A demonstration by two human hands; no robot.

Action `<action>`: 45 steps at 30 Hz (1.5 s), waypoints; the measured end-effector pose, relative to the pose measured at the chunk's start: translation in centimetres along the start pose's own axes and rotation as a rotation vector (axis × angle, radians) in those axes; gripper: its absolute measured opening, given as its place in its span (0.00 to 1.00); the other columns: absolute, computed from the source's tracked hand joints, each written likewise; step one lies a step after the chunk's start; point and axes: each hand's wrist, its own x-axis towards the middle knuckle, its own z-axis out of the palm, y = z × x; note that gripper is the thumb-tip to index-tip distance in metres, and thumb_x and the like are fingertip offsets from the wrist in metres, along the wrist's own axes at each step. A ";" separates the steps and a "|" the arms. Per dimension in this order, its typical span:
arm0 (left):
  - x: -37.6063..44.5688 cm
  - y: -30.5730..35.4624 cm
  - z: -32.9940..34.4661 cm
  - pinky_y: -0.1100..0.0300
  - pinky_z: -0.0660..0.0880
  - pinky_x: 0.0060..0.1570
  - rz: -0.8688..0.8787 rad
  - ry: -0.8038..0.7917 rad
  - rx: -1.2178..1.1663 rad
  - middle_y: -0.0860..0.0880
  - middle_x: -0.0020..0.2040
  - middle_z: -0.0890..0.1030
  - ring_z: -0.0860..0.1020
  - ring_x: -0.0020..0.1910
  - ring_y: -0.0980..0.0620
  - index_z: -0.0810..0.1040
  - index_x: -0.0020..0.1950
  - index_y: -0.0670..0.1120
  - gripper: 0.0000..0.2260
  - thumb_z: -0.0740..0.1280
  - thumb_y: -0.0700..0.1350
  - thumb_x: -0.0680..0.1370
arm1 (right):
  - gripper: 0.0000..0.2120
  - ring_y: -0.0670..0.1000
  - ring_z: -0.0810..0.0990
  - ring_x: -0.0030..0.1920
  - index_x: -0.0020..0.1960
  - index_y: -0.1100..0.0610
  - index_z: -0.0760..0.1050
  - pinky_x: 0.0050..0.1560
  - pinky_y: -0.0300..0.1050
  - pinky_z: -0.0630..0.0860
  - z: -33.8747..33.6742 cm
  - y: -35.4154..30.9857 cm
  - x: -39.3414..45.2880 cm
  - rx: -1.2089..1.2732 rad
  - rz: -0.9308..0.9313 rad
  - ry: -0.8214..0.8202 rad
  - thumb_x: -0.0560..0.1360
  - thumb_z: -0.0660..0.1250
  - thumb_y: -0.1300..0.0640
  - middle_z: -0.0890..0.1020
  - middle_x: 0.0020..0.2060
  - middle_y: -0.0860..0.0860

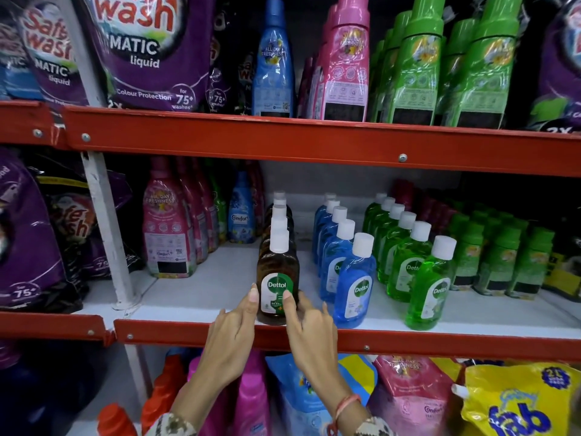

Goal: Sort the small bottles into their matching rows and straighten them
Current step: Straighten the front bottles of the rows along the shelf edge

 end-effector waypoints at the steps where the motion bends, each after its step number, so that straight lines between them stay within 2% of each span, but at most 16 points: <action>1: 0.1 -0.1 -0.2 0.45 0.59 0.77 0.005 0.006 0.010 0.53 0.71 0.76 0.72 0.72 0.52 0.67 0.76 0.56 0.48 0.37 0.81 0.67 | 0.37 0.59 0.72 0.67 0.67 0.55 0.74 0.73 0.51 0.61 -0.3 -0.2 -0.2 0.000 -0.006 -0.010 0.74 0.45 0.32 0.86 0.49 0.58; 3: 0.1 -0.1 -0.2 0.45 0.60 0.77 0.016 0.025 0.024 0.53 0.70 0.77 0.74 0.71 0.52 0.68 0.76 0.56 0.48 0.36 0.81 0.68 | 0.35 0.58 0.72 0.69 0.69 0.53 0.72 0.74 0.48 0.60 -0.4 0.1 -0.1 0.018 -0.006 -0.040 0.75 0.48 0.32 0.86 0.49 0.57; 6: -0.1 0.2 -0.2 0.45 0.60 0.77 0.030 0.028 0.051 0.51 0.69 0.78 0.73 0.71 0.52 0.67 0.76 0.56 0.47 0.36 0.80 0.68 | 0.44 0.58 0.70 0.71 0.69 0.50 0.72 0.72 0.49 0.63 -0.3 0.8 0.1 0.024 -0.018 -0.080 0.69 0.42 0.24 0.84 0.57 0.54; 10: -0.7 0.6 0.1 0.48 0.62 0.76 0.061 0.068 0.014 0.51 0.69 0.78 0.74 0.70 0.51 0.69 0.75 0.53 0.43 0.40 0.77 0.72 | 0.32 0.55 0.74 0.68 0.68 0.52 0.74 0.67 0.50 0.70 -1.0 0.7 -0.3 0.071 -0.057 -0.063 0.76 0.50 0.34 0.84 0.57 0.53; 13: -1.7 1.1 1.0 0.52 0.77 0.57 0.167 0.414 0.097 0.50 0.62 0.82 0.82 0.54 0.42 0.76 0.69 0.49 0.30 0.48 0.64 0.80 | 0.18 0.45 0.84 0.51 0.58 0.52 0.81 0.53 0.46 0.79 -2.6 0.8 -1.2 0.195 -0.108 0.143 0.78 0.59 0.44 0.87 0.47 0.48; 15: -2.4 1.9 2.0 0.65 0.76 0.47 0.278 0.608 0.013 0.51 0.54 0.85 0.82 0.43 0.51 0.79 0.61 0.51 0.19 0.51 0.54 0.82 | 0.09 0.41 0.85 0.44 0.49 0.49 0.82 0.45 0.41 0.80 -4.4 1.3 -1.7 0.339 -0.070 0.328 0.79 0.63 0.50 0.87 0.41 0.44; 17: -2.6 3.6 3.7 0.71 0.75 0.47 0.281 0.530 -0.119 0.55 0.50 0.85 0.81 0.46 0.61 0.78 0.56 0.57 0.15 0.53 0.53 0.81 | 0.07 0.43 0.84 0.42 0.47 0.48 0.80 0.42 0.35 0.78 -6.4 2.1 -1.7 0.424 -0.015 0.472 0.79 0.63 0.55 0.86 0.40 0.44; 20: -2.4 6.1 6.9 0.60 0.75 0.62 0.117 0.261 -0.272 0.58 0.56 0.83 0.80 0.57 0.64 0.78 0.60 0.58 0.19 0.52 0.61 0.79 | 0.09 0.47 0.81 0.48 0.56 0.53 0.77 0.43 0.25 0.70 -8.8 4.0 -0.5 0.415 0.098 0.529 0.80 0.61 0.56 0.83 0.51 0.52; 23: -1.6 7.8 9.0 0.55 0.71 0.65 -0.068 0.109 -0.376 0.58 0.51 0.82 0.79 0.54 0.59 0.79 0.52 0.59 0.34 0.47 0.81 0.67 | 0.19 0.54 0.75 0.60 0.69 0.57 0.72 0.59 0.42 0.69 -10.3 5.3 1.3 0.330 0.240 0.272 0.82 0.54 0.52 0.78 0.64 0.57; 25: -1.4 9.0 9.8 0.58 0.69 0.57 -0.158 0.027 -0.373 0.59 0.41 0.76 0.75 0.45 0.60 0.72 0.40 0.61 0.32 0.43 0.83 0.63 | 0.23 0.56 0.76 0.56 0.64 0.62 0.75 0.57 0.48 0.69 -10.9 5.6 2.2 0.288 0.279 0.142 0.82 0.51 0.49 0.79 0.61 0.61; 26: -1.4 9.5 10.1 0.59 0.68 0.57 -0.193 -0.019 -0.358 0.58 0.44 0.77 0.75 0.46 0.58 0.73 0.41 0.60 0.33 0.41 0.82 0.64 | 0.25 0.56 0.76 0.52 0.59 0.65 0.77 0.55 0.48 0.69 -11.1 5.5 2.5 0.289 0.287 0.103 0.82 0.51 0.48 0.80 0.56 0.63; 28: -1.3 9.5 10.6 0.55 0.64 0.69 -0.209 -0.101 -0.324 0.52 0.59 0.80 0.75 0.61 0.53 0.79 0.59 0.56 0.48 0.39 0.84 0.61 | 0.29 0.56 0.76 0.49 0.53 0.66 0.79 0.52 0.48 0.69 -11.4 5.4 2.8 0.297 0.287 0.036 0.82 0.50 0.44 0.81 0.50 0.62; 30: -1.2 9.4 10.8 0.48 0.56 0.78 -0.209 -0.156 -0.251 0.49 0.73 0.74 0.67 0.74 0.50 0.72 0.73 0.54 0.55 0.37 0.85 0.60 | 0.31 0.56 0.77 0.48 0.51 0.65 0.81 0.52 0.47 0.70 -11.2 5.6 2.9 0.289 0.252 -0.012 0.81 0.49 0.42 0.82 0.50 0.61; 35: -1.1 10.2 10.3 0.57 0.62 0.71 -0.188 -0.173 -0.320 0.51 0.69 0.75 0.70 0.64 0.58 0.70 0.74 0.49 0.49 0.40 0.79 0.68 | 0.35 0.58 0.82 0.51 0.50 0.66 0.81 0.59 0.54 0.75 -10.5 6.5 2.7 0.303 0.241 0.005 0.78 0.50 0.36 0.85 0.49 0.61; 41: 0.2 8.2 10.9 0.47 0.58 0.78 -0.223 -0.135 -0.326 0.53 0.76 0.69 0.67 0.74 0.56 0.64 0.78 0.53 0.52 0.44 0.84 0.64 | 0.32 0.55 0.84 0.48 0.37 0.51 0.78 0.57 0.57 0.78 -10.2 7.0 2.2 0.319 0.226 0.040 0.70 0.49 0.26 0.86 0.44 0.54; 45: 1.6 6.4 11.6 0.46 0.58 0.78 -0.227 -0.163 -0.316 0.57 0.76 0.69 0.66 0.75 0.57 0.64 0.76 0.61 0.44 0.45 0.82 0.67 | 0.30 0.54 0.84 0.48 0.46 0.52 0.80 0.57 0.56 0.78 -10.6 7.0 2.2 0.270 0.192 0.026 0.74 0.51 0.30 0.87 0.44 0.54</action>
